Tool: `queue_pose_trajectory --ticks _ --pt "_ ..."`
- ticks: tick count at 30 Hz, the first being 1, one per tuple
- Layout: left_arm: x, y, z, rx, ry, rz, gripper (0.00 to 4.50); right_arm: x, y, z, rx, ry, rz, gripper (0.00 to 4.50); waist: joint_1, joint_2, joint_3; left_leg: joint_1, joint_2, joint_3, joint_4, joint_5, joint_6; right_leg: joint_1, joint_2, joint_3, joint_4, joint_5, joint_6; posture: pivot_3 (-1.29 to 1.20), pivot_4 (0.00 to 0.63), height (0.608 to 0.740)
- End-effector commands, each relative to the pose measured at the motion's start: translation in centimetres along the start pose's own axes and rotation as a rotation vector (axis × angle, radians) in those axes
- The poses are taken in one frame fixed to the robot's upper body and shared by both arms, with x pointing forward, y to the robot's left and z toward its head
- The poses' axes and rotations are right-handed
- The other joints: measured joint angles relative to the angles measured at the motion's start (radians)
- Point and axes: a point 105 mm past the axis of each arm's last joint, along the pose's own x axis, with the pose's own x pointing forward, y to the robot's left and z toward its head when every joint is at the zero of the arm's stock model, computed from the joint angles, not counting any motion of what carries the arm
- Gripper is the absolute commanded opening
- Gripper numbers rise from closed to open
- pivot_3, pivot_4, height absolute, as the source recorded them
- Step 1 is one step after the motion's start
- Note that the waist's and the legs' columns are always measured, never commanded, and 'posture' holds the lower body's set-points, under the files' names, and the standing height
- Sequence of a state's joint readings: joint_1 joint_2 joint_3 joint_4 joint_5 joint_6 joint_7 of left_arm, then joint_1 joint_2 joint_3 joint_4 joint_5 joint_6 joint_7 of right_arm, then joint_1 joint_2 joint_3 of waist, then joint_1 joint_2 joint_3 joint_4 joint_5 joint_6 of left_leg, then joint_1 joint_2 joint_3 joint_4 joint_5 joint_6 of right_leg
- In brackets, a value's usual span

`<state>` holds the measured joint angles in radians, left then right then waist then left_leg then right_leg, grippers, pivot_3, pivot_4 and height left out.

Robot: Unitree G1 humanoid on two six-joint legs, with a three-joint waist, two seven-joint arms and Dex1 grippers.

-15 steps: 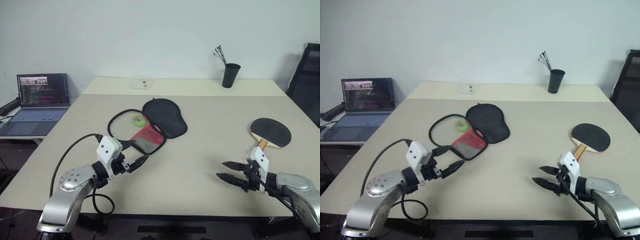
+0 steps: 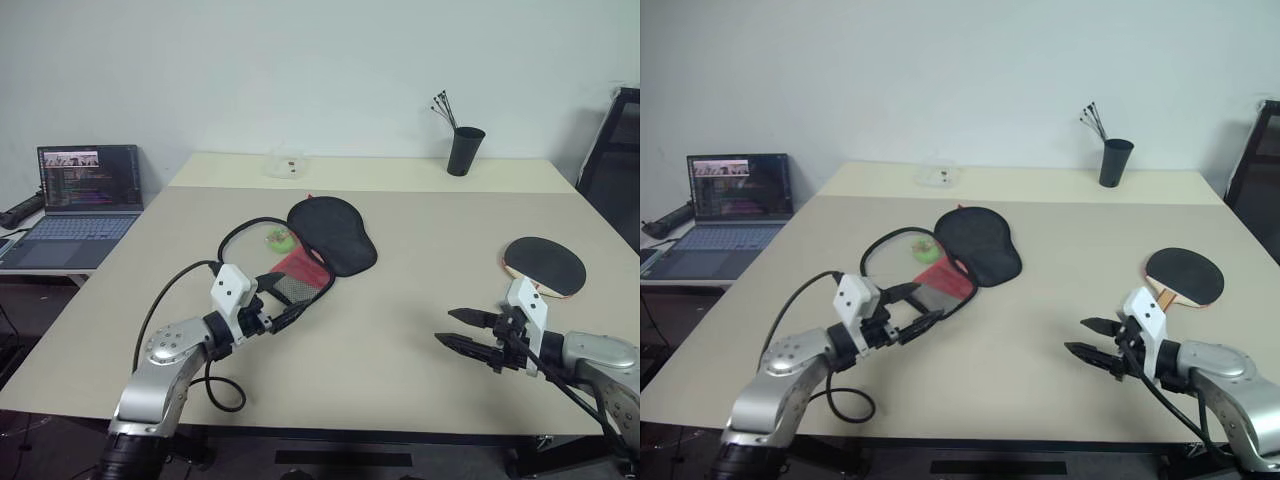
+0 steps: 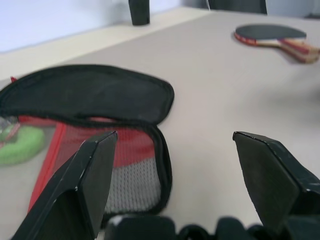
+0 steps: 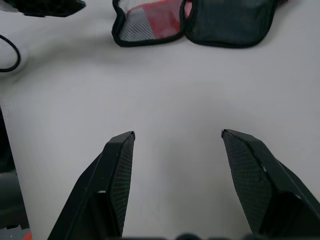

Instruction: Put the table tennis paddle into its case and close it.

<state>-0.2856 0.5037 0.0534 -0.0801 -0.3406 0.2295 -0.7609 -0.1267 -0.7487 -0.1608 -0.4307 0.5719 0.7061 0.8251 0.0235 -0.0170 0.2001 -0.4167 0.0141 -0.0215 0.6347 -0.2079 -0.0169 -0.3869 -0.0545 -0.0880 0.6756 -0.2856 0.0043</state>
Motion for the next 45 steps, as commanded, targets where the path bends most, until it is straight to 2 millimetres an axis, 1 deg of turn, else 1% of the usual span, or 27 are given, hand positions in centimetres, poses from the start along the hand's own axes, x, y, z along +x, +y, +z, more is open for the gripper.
queue_pose_trajectory --ticks 1,3,5,6,8,10,12,15,18,22,26,29,37,39,41,45 --pt "-0.1 1.0 1.7 0.074 -0.042 0.036 4.05 1.2 -0.3 2.4 -0.039 -0.085 0.005 3.02 -0.006 -0.001 0.001 0.0 0.0 0.0 0.0 0.0 0.0 0.0 0.0 0.0 0.0 0.0 0.0 0.0 0.15 0.74" --pt "-1.0 1.9 1.8 0.084 -0.04 0.066 4.05 2.7 -0.3 3.1 -0.046 -0.116 0.009 3.02 -0.01 -0.002 0.001 0.001 0.001 0.001 0.0 0.0 0.0 0.0 0.0 0.001 0.0 0.0 0.0 0.0 0.15 0.74" --pt "-1.9 2.9 1.5 0.095 -0.02 0.11 4.05 4.0 -0.8 3.7 -0.028 -0.148 -0.002 3.02 -0.013 -0.003 0.002 0.001 0.002 0.001 0.0 0.0 0.0 -0.001 0.001 0.001 0.001 0.0 0.0 0.0 0.15 0.74" --pt "-2.0 3.0 1.5 0.094 -0.015 0.12 4.05 4.5 -1.1 3.9 -0.044 -0.141 -0.006 3.02 -0.014 -0.003 0.002 0.001 0.003 0.001 0.0 0.0 0.0 -0.001 0.001 0.001 0.001 0.0 0.0 0.0 0.15 0.74" --pt "-2.0 2.9 1.4 0.086 -0.012 0.119 4.05 5.3 -1.2 4.4 -0.049 -0.146 0.006 3.02 -0.014 -0.003 0.003 0.0 0.002 0.001 -0.001 0.0 0.0 -0.002 0.001 0.0 0.002 0.0 0.0 0.0 0.15 0.74" --pt "-1.5 2.7 1.3 0.096 -0.008 0.112 4.05 5.7 -1.4 4.6 -0.041 -0.159 0.011 3.02 -0.008 -0.003 0.003 0.0 0.001 0.001 0.0 0.0 0.0 -0.001 0.001 0.0 0.002 0.0 0.0 0.0 0.15 0.74" --pt "-1.1 2.9 1.5 0.108 -0.005 0.123 4.05 6.2 -1.8 4.6 -0.049 -0.155 -0.001 3.02 -0.003 -0.004 0.003 0.0 0.0 0.001 0.0 0.0 0.0 -0.001 0.001 0.001 0.002 0.0 0.0 0.0 0.15 0.74" --pt "-0.7 3.3 0.9 0.133 0.029 0.137 4.05 6.7 -2.0 4.8 -0.045 -0.172 -0.011 3.02 0.0 -0.004 0.003 0.0 -0.001 0.001 0.0 0.0 0.0 -0.001 0.0 0.002 0.001 0.001 0.001 0.0 0.15 0.74" --pt "0.3 3.3 0.4 0.14 0.058 0.124 4.05 6.6 -1.7 4.5 -0.042 -0.175 -0.003 3.02 0.0 -0.004 0.003 0.0 -0.002 0.002 0.0 0.0 0.0 -0.001 0.0 0.002 0.002 0.001 0.001 0.0 0.15 0.74" --pt "2.4 3.4 -0.4 0.144 0.087 0.096 4.05 6.5 -1.5 4.0 -0.033 -0.172 -0.014 3.02 -0.001 -0.004 0.003 0.0 -0.001 0.001 0.0 0.0 0.0 -0.001 0.0 0.001 0.002 0.001 0.001 0.0 0.15 0.74" --pt "4.4 2.9 -1.0 0.171 0.111 0.035 4.05 6.3 -1.3 3.9 -0.03 -0.173 -0.02 3.02 -0.001 -0.004 0.003 0.0 -0.001 0.002 0.001 0.0 0.0 -0.001 0.001 0.001 0.003 0.001 0.001 0.0 0.15 0.74" --pt "5.6 2.6 -2.2 0.165 0.149 -0.017 4.05 6.0 -1.2 3.7 -0.024 -0.171 -0.032 3.02 -0.003 -0.004 0.003 0.0 -0.001 0.005 0.001 0.0 0.0 -0.002 0.001 0.0 0.003 0.001 0.001 0.0 0.15 0.74" --pt "7.3 1.5 -4.4 0.137 0.203 -0.078 4.05 5.8 -0.8 3.6 -0.016 -0.17 -0.035 3.02 -0.004 -0.004 0.003 0.0 -0.001 0.006 0.001 0.0 0.0 -0.002 0.001 -0.001 0.004 0.001 0.001 0.0 0.15 0.74" --pt "7.6 0.9 -4.5 0.124 0.192 -0.097 4.05 5.8 -0.7 3.7 -0.016 -0.172 -0.032 3.02 -0.003 -0.004 0.003 0.0 -0.001 0.006 0.001 0.0 0.0 -0.002 0.001 -0.001 0.004 0.001 0.001 0.0 0.15 0.74" --pt "8.1 0.0 -4.1 0.105 0.159 -0.122 4.05 5.7 -0.7 3.8 -0.016 -0.177 -0.027 3.02 -0.003 -0.004 0.003 0.0 -0.001 0.006 0.001 0.0 0.0 -0.002 0.001 -0.001 0.004 0.001 0.001 0.0 0.15 0.74" --pt "8.2 -0.4 -3.8 0.078 0.136 -0.134 4.05 5.7 -0.6 4.0 -0.015 -0.18 -0.022 3.02 -0.001 -0.004 0.003 -0.001 -0.001 0.006 0.003 0.0 0.0 -0.001 0.0 -0.001 0.004 0.002 0.002 0.0 0.15 0.74"
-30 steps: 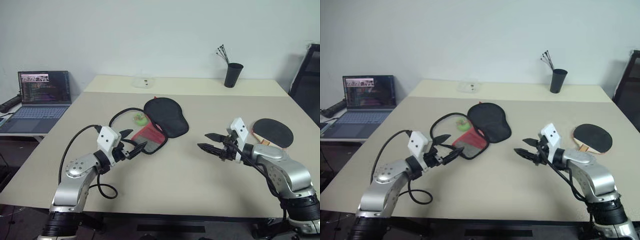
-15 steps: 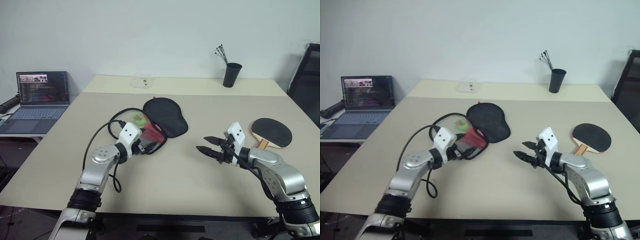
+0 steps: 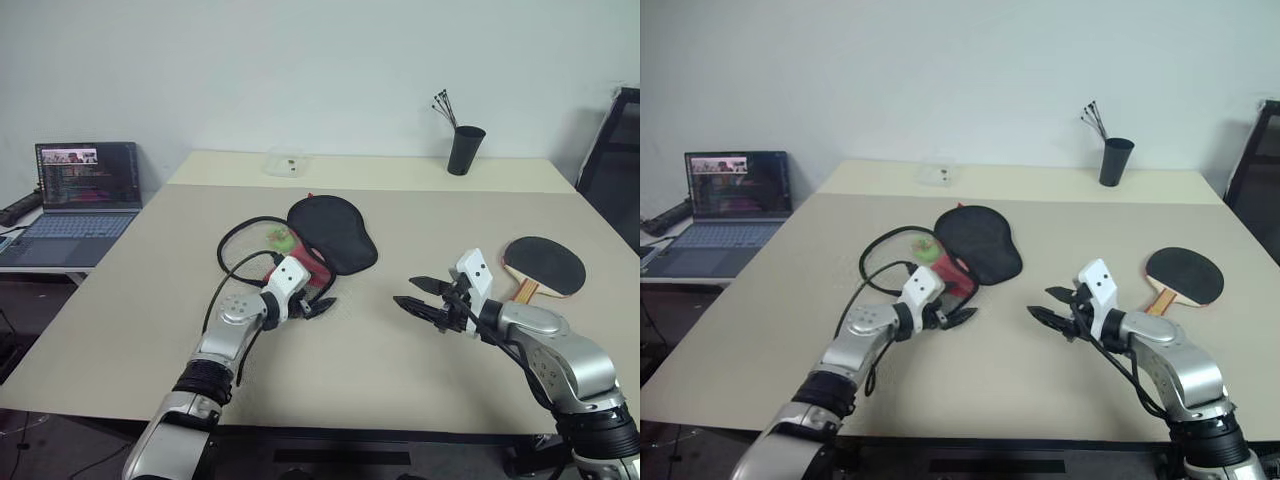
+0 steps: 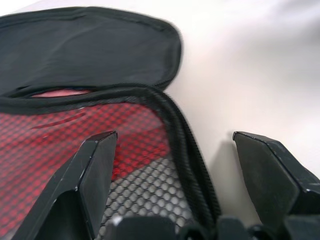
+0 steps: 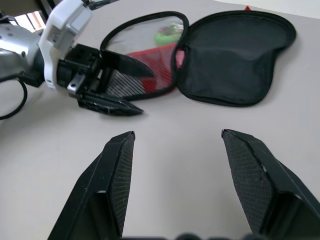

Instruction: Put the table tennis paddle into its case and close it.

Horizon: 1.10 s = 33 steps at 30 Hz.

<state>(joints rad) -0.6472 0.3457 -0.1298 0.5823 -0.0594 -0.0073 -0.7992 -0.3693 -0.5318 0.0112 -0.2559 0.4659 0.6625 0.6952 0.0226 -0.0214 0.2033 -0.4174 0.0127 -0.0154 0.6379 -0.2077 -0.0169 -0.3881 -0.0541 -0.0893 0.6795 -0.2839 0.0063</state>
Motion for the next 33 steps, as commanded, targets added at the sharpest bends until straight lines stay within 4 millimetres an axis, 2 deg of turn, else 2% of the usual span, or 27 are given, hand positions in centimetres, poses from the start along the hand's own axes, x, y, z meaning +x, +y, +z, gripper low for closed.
queue_pose_trajectory --ticks 1,4,9,16,21,32,33 --pt "0.1 -0.2 1.4 0.011 -0.051 -0.015 4.05 -0.4 0.2 1.8 -0.033 -0.06 0.006 3.02 -0.001 0.0 0.0 0.0 0.0 0.0 0.0 0.0 0.0 0.0 0.0 0.0 0.0 0.0 0.0 0.0 0.15 0.74" --pt "-0.2 -0.2 1.7 -0.003 -0.057 -0.015 4.05 -0.5 0.2 1.6 -0.033 -0.054 0.007 3.02 -0.001 0.0 0.0 0.0 0.0 0.0 0.001 0.0 0.0 0.0 0.0 0.0 0.0 0.0 0.001 0.0 0.15 0.74" --pt "-0.1 -0.4 3.2 -0.036 -0.085 -0.008 4.05 -0.5 0.2 1.5 -0.032 -0.052 0.006 3.02 -0.001 0.0 0.0 0.0 0.0 -0.001 0.002 0.0 0.0 0.0 0.0 0.001 0.001 0.001 0.001 0.0 0.15 0.74" --pt "0.8 -1.2 2.0 -0.092 -0.026 0.01 4.05 -0.5 0.4 1.6 -0.023 -0.055 0.021 3.02 -0.001 0.0 0.0 0.0 0.0 -0.002 0.003 0.0 0.0 0.0 0.0 0.002 0.001 0.001 0.002 0.0 0.15 0.74" --pt "1.2 -1.5 0.8 -0.148 0.047 0.004 4.05 -1.4 1.6 2.3 -0.014 -0.064 0.115 3.02 -0.001 0.0 0.0 0.0 0.0 -0.002 0.003 0.0 0.0 0.0 0.0 0.001 0.001 0.001 0.002 0.0 0.15 0.74" --pt "2.0 -2.3 0.1 -0.196 0.124 -0.016 4.05 -1.9 1.8 2.6 -0.029 -0.06 0.111 3.02 0.0 0.0 0.0 0.0 0.0 -0.004 0.007 0.0 0.0 0.002 0.0 0.002 0.001 0.002 0.003 0.0 0.15 0.74" --pt "1.9 -2.1 0.0 -0.201 0.126 -0.006 3.87 -1.9 1.8 2.6 -0.029 -0.06 0.106 3.04 0.0 0.0 0.0 0.0 0.0 -0.004 0.007 0.0 0.0 0.002 0.0 0.002 0.001 0.002 0.003 0.0 0.15 0.74"
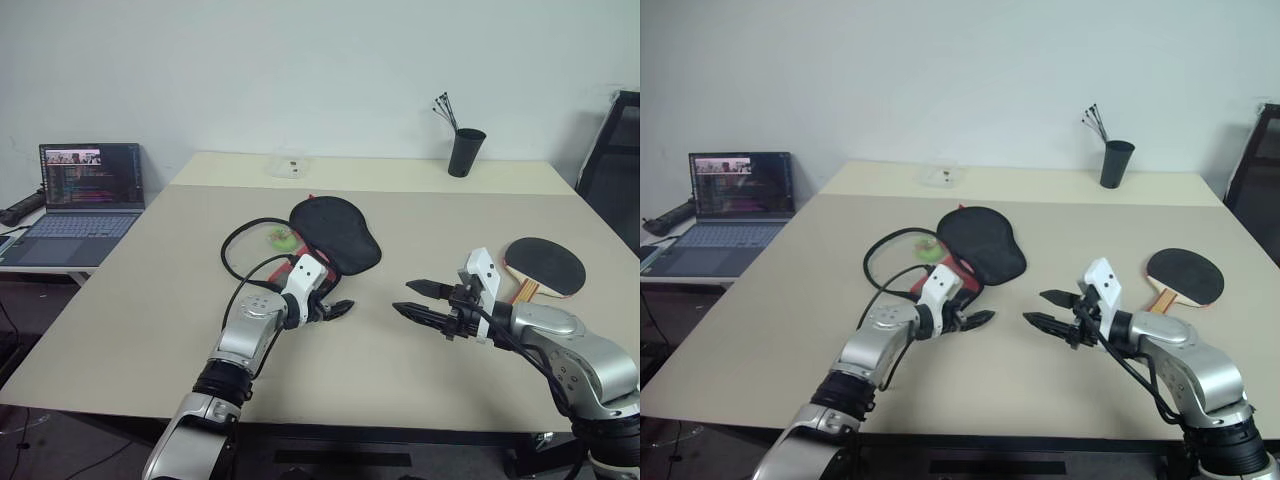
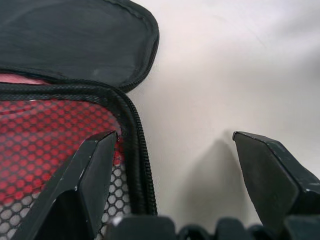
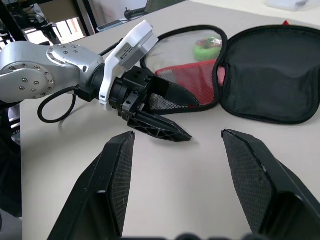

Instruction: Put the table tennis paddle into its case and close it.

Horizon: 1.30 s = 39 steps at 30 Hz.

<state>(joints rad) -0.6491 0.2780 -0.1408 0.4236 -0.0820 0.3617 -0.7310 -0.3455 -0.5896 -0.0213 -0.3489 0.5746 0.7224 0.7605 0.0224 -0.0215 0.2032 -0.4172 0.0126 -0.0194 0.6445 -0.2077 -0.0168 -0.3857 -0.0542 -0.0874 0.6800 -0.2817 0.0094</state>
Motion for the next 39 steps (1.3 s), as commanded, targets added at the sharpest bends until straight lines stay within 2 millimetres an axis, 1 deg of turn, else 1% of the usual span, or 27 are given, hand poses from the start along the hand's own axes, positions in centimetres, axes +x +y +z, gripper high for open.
queue_pose_trajectory --ticks 1,2,6,9,11,12,15,17,19,22,23,26,28,31,36,39 --pt "0.2 -0.2 -0.5 -0.022 0.025 0.006 3.65 -0.6 0.1 1.4 -0.042 -0.044 -0.015 3.06 0.0 0.0 0.0 0.0 0.0 0.0 0.0 0.0 0.0 0.0 0.0 0.0 0.0 0.0 0.0 0.0 0.15 0.74" --pt "0.0 0.1 -0.5 -0.03 0.023 0.021 3.42 -0.7 0.0 1.4 -0.042 -0.044 -0.02 3.06 0.0 0.0 0.0 0.0 0.0 0.0 0.0 0.0 0.0 0.0 0.0 0.0 0.0 0.0 0.0 0.0 0.15 0.74" --pt "-0.6 1.0 -0.5 -0.063 0.016 0.073 2.02 -0.9 -0.2 1.4 -0.042 -0.046 -0.034 3.06 0.0 0.0 0.0 0.0 0.001 0.0 0.0 0.0 0.0 0.0 0.0 0.002 0.0 0.0 0.0 0.0 0.15 0.74" --pt "-1.0 1.0 -0.9 -0.074 0.025 0.084 1.01 -1.0 -0.4 1.4 -0.042 -0.046 -0.041 3.06 0.0 0.0 0.0 0.0 0.001 0.0 0.0 0.0 0.0 0.0 0.0 0.003 0.0 0.0 0.0 0.0 0.15 0.74" --pt "-1.2 1.1 -1.3 -0.082 0.036 0.097 0.25 -1.0 -0.4 1.4 -0.042 -0.047 -0.043 3.06 -0.001 0.0 0.0 0.0 0.001 0.0 0.0 0.0 0.0 0.0 0.0 0.003 0.0 0.0 0.0 0.0 0.15 0.74" --pt "-1.3 1.2 -1.5 -0.086 0.04 0.105 0.02 -1.0 -0.5 1.4 -0.042 -0.047 -0.044 3.06 -0.001 0.0 0.0 0.0 0.001 0.001 -0.001 0.0 0.0 0.0 0.0 0.004 0.0 0.0 0.0 0.0 0.15 0.74" --pt "-1.8 2.0 -1.5 -0.078 0.038 0.138 0.02 -1.0 -0.6 1.5 -0.046 -0.048 -0.05 3.06 -0.002 0.0 0.0 0.001 0.001 0.001 -0.001 0.0 0.0 0.0 0.0 0.005 0.0 0.0 0.0 0.0 0.15 0.74" --pt "-2.1 2.7 -1.0 -0.057 0.024 0.157 0.02 -1.2 -0.8 1.6 -0.05 -0.049 -0.057 3.06 -0.003 0.0 0.0 0.001 0.001 0.002 -0.001 0.0 0.0 -0.001 0.0 0.006 0.0 0.0 0.0 0.0 0.15 0.74" --pt "-2.2 2.9 -0.1 -0.009 0.008 0.128 0.02 -1.6 -1.1 2.0 -0.056 -0.053 -0.071 3.06 -0.005 0.0 0.0 0.001 0.001 0.003 -0.001 0.0 0.0 -0.001 0.0 0.007 0.0 0.0 0.0 0.0 0.15 0.74" --pt "-2.0 1.7 0.5 0.09 0.011 0.016 0.02 -2.2 -1.4 2.3 -0.069 -0.054 -0.09 3.06 -0.007 0.0 0.0 0.001 0.002 0.004 -0.001 0.0 0.0 -0.002 0.0 0.008 0.0 0.001 -0.001 0.0 0.15 0.74" --pt "-1.8 0.9 0.5 0.127 0.023 -0.047 0.02 -2.4 -1.6 2.4 -0.076 -0.053 -0.1 3.06 -0.007 0.0 0.0 0.001 0.002 0.004 -0.001 0.0 0.0 -0.002 0.0 0.008 0.0 0.001 -0.001 0.0 0.15 0.74" --pt "-1.5 -1.0 -0.2 0.188 0.065 -0.202 0.02 -3.3 -1.9 2.6 -0.087 -0.049 -0.135 3.06 -0.003 0.0 0.0 0.001 0.001 0.005 -0.002 0.0 0.0 -0.003 0.001 0.008 -0.001 0.001 -0.001 0.0 0.15 0.74" --pt "-1.6 -1.6 -0.6 0.201 0.085 -0.264 0.02 -3.6 -2.0 2.6 -0.088 -0.047 -0.149 3.06 0.001 0.0 0.0 0.0 0.0 0.006 -0.002 0.0 0.0 -0.003 0.001 0.009 -0.001 0.001 -0.001 0.0 0.15 0.74" --pt "-1.7 -3.2 -1.4 0.223 0.108 -0.399 0.02 -4.3 -1.8 2.4 -0.085 -0.044 -0.177 3.06 0.004 0.0 0.0 0.0 -0.001 0.006 -0.002 0.0 0.0 -0.002 0.0 0.01 -0.002 0.001 0.0 0.0 0.15 0.74" --pt "-2.2 -4.6 -2.3 0.32 0.132 -0.569 0.02 -4.8 -1.3 2.2 -0.074 -0.039 -0.198 3.06 0.003 0.0 0.0 0.0 -0.001 0.008 -0.002 -0.001 0.001 -0.003 -0.001 0.011 -0.003 0.001 0.0 0.0 0.15 0.74" --pt "-2.6 -4.5 -2.6 0.377 0.151 -0.627 0.02 -4.9 -1.2 2.1 -0.071 -0.036 -0.205 3.06 0.003 0.0 0.0 0.0 -0.001 0.008 -0.002 -0.001 0.001 -0.003 0.0 0.011 -0.003 0.001 0.0 0.0 0.15 0.74"
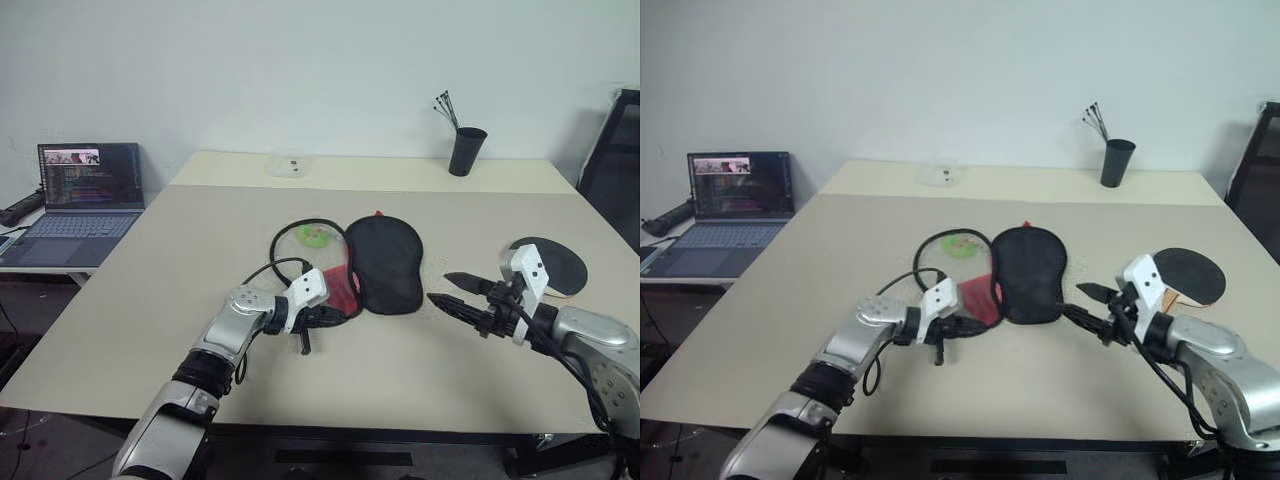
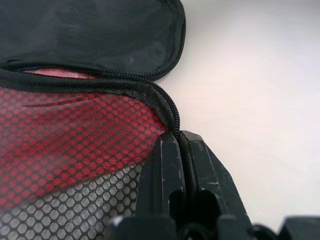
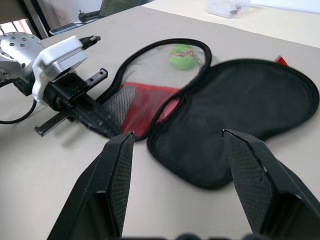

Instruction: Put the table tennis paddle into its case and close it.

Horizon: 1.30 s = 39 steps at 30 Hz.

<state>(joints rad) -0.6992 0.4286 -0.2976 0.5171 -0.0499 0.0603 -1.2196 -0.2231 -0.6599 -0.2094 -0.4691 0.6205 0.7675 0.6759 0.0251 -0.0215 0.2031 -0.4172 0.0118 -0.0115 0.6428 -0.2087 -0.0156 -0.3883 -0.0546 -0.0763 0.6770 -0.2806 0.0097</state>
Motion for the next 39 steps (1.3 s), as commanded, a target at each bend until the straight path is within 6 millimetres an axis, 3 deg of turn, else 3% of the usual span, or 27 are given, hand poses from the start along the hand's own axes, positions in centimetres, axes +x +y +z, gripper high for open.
queue_pose_trajectory --ticks 1,7,12,21,24,25,32,39 --pt "0.4 -1.3 -1.4 0.066 0.073 -0.136 0.02 -0.6 0.3 1.3 -0.042 -0.031 -0.007 3.06 0.0 0.0 0.0 0.0 0.0 0.0 0.0 0.0 0.0 0.0 0.0 0.0 0.0 0.0 0.0 0.0 0.15 0.74" --pt "-0.4 1.9 -1.8 0.146 0.111 0.026 0.02 -0.4 0.3 1.3 -0.04 -0.029 -0.011 3.06 -0.001 0.0 0.0 0.001 0.0 0.0 0.001 0.0 0.0 0.0 0.001 0.0 0.001 0.001 0.001 0.0 0.15 0.74" --pt "-0.7 2.5 -1.5 0.181 0.064 0.079 0.02 0.0 0.6 1.2 -0.029 -0.029 0.002 3.06 -0.002 0.0 0.0 0.002 0.001 0.0 0.002 0.002 0.003 0.001 0.0 0.001 0.001 0.007 0.003 0.0 0.15 0.74" --pt "-3.3 3.5 -0.7 0.237 -0.007 0.212 3.19 1.1 0.5 1.1 -0.009 -0.028 0.025 3.06 -0.021 0.0 0.0 0.001 0.004 0.001 0.002 0.003 0.005 -0.001 0.002 0.004 -0.003 0.013 0.0 0.0 0.15 0.74" --pt "-4.3 2.6 0.1 0.188 -0.089 0.212 4.31 1.5 0.2 0.8 0.0 -0.022 0.024 3.06 -0.027 0.0 0.0 0.001 0.005 0.004 -0.001 0.003 0.005 -0.003 0.002 0.006 -0.003 0.012 0.0 0.0 0.15 0.74" --pt "-4.7 2.2 0.5 0.16 -0.122 0.211 4.49 1.7 0.0 0.6 0.01 -0.015 0.019 3.06 -0.028 0.0 0.0 0.001 0.005 0.006 -0.002 0.003 0.004 -0.004 0.002 0.007 -0.003 0.012 0.0 0.0 0.15 0.74" --pt "-7.3 0.5 2.2 0.027 -0.251 0.264 4.49 3.3 -2.5 -0.6 0.087 0.022 -0.095 3.06 -0.025 -0.001 0.001 -0.001 0.004 0.011 -0.002 0.003 0.004 -0.008 0.001 0.011 -0.004 0.012 0.001 0.0 0.15 0.74" --pt "-9.5 -0.8 4.0 -0.009 -0.326 0.277 4.49 2.9 -6.4 -0.3 0.132 0.01 -0.289 3.06 -0.023 -0.001 0.001 -0.001 0.004 0.012 -0.001 0.003 0.004 -0.008 0.001 0.012 -0.003 0.012 0.001 0.0 0.15 0.74"
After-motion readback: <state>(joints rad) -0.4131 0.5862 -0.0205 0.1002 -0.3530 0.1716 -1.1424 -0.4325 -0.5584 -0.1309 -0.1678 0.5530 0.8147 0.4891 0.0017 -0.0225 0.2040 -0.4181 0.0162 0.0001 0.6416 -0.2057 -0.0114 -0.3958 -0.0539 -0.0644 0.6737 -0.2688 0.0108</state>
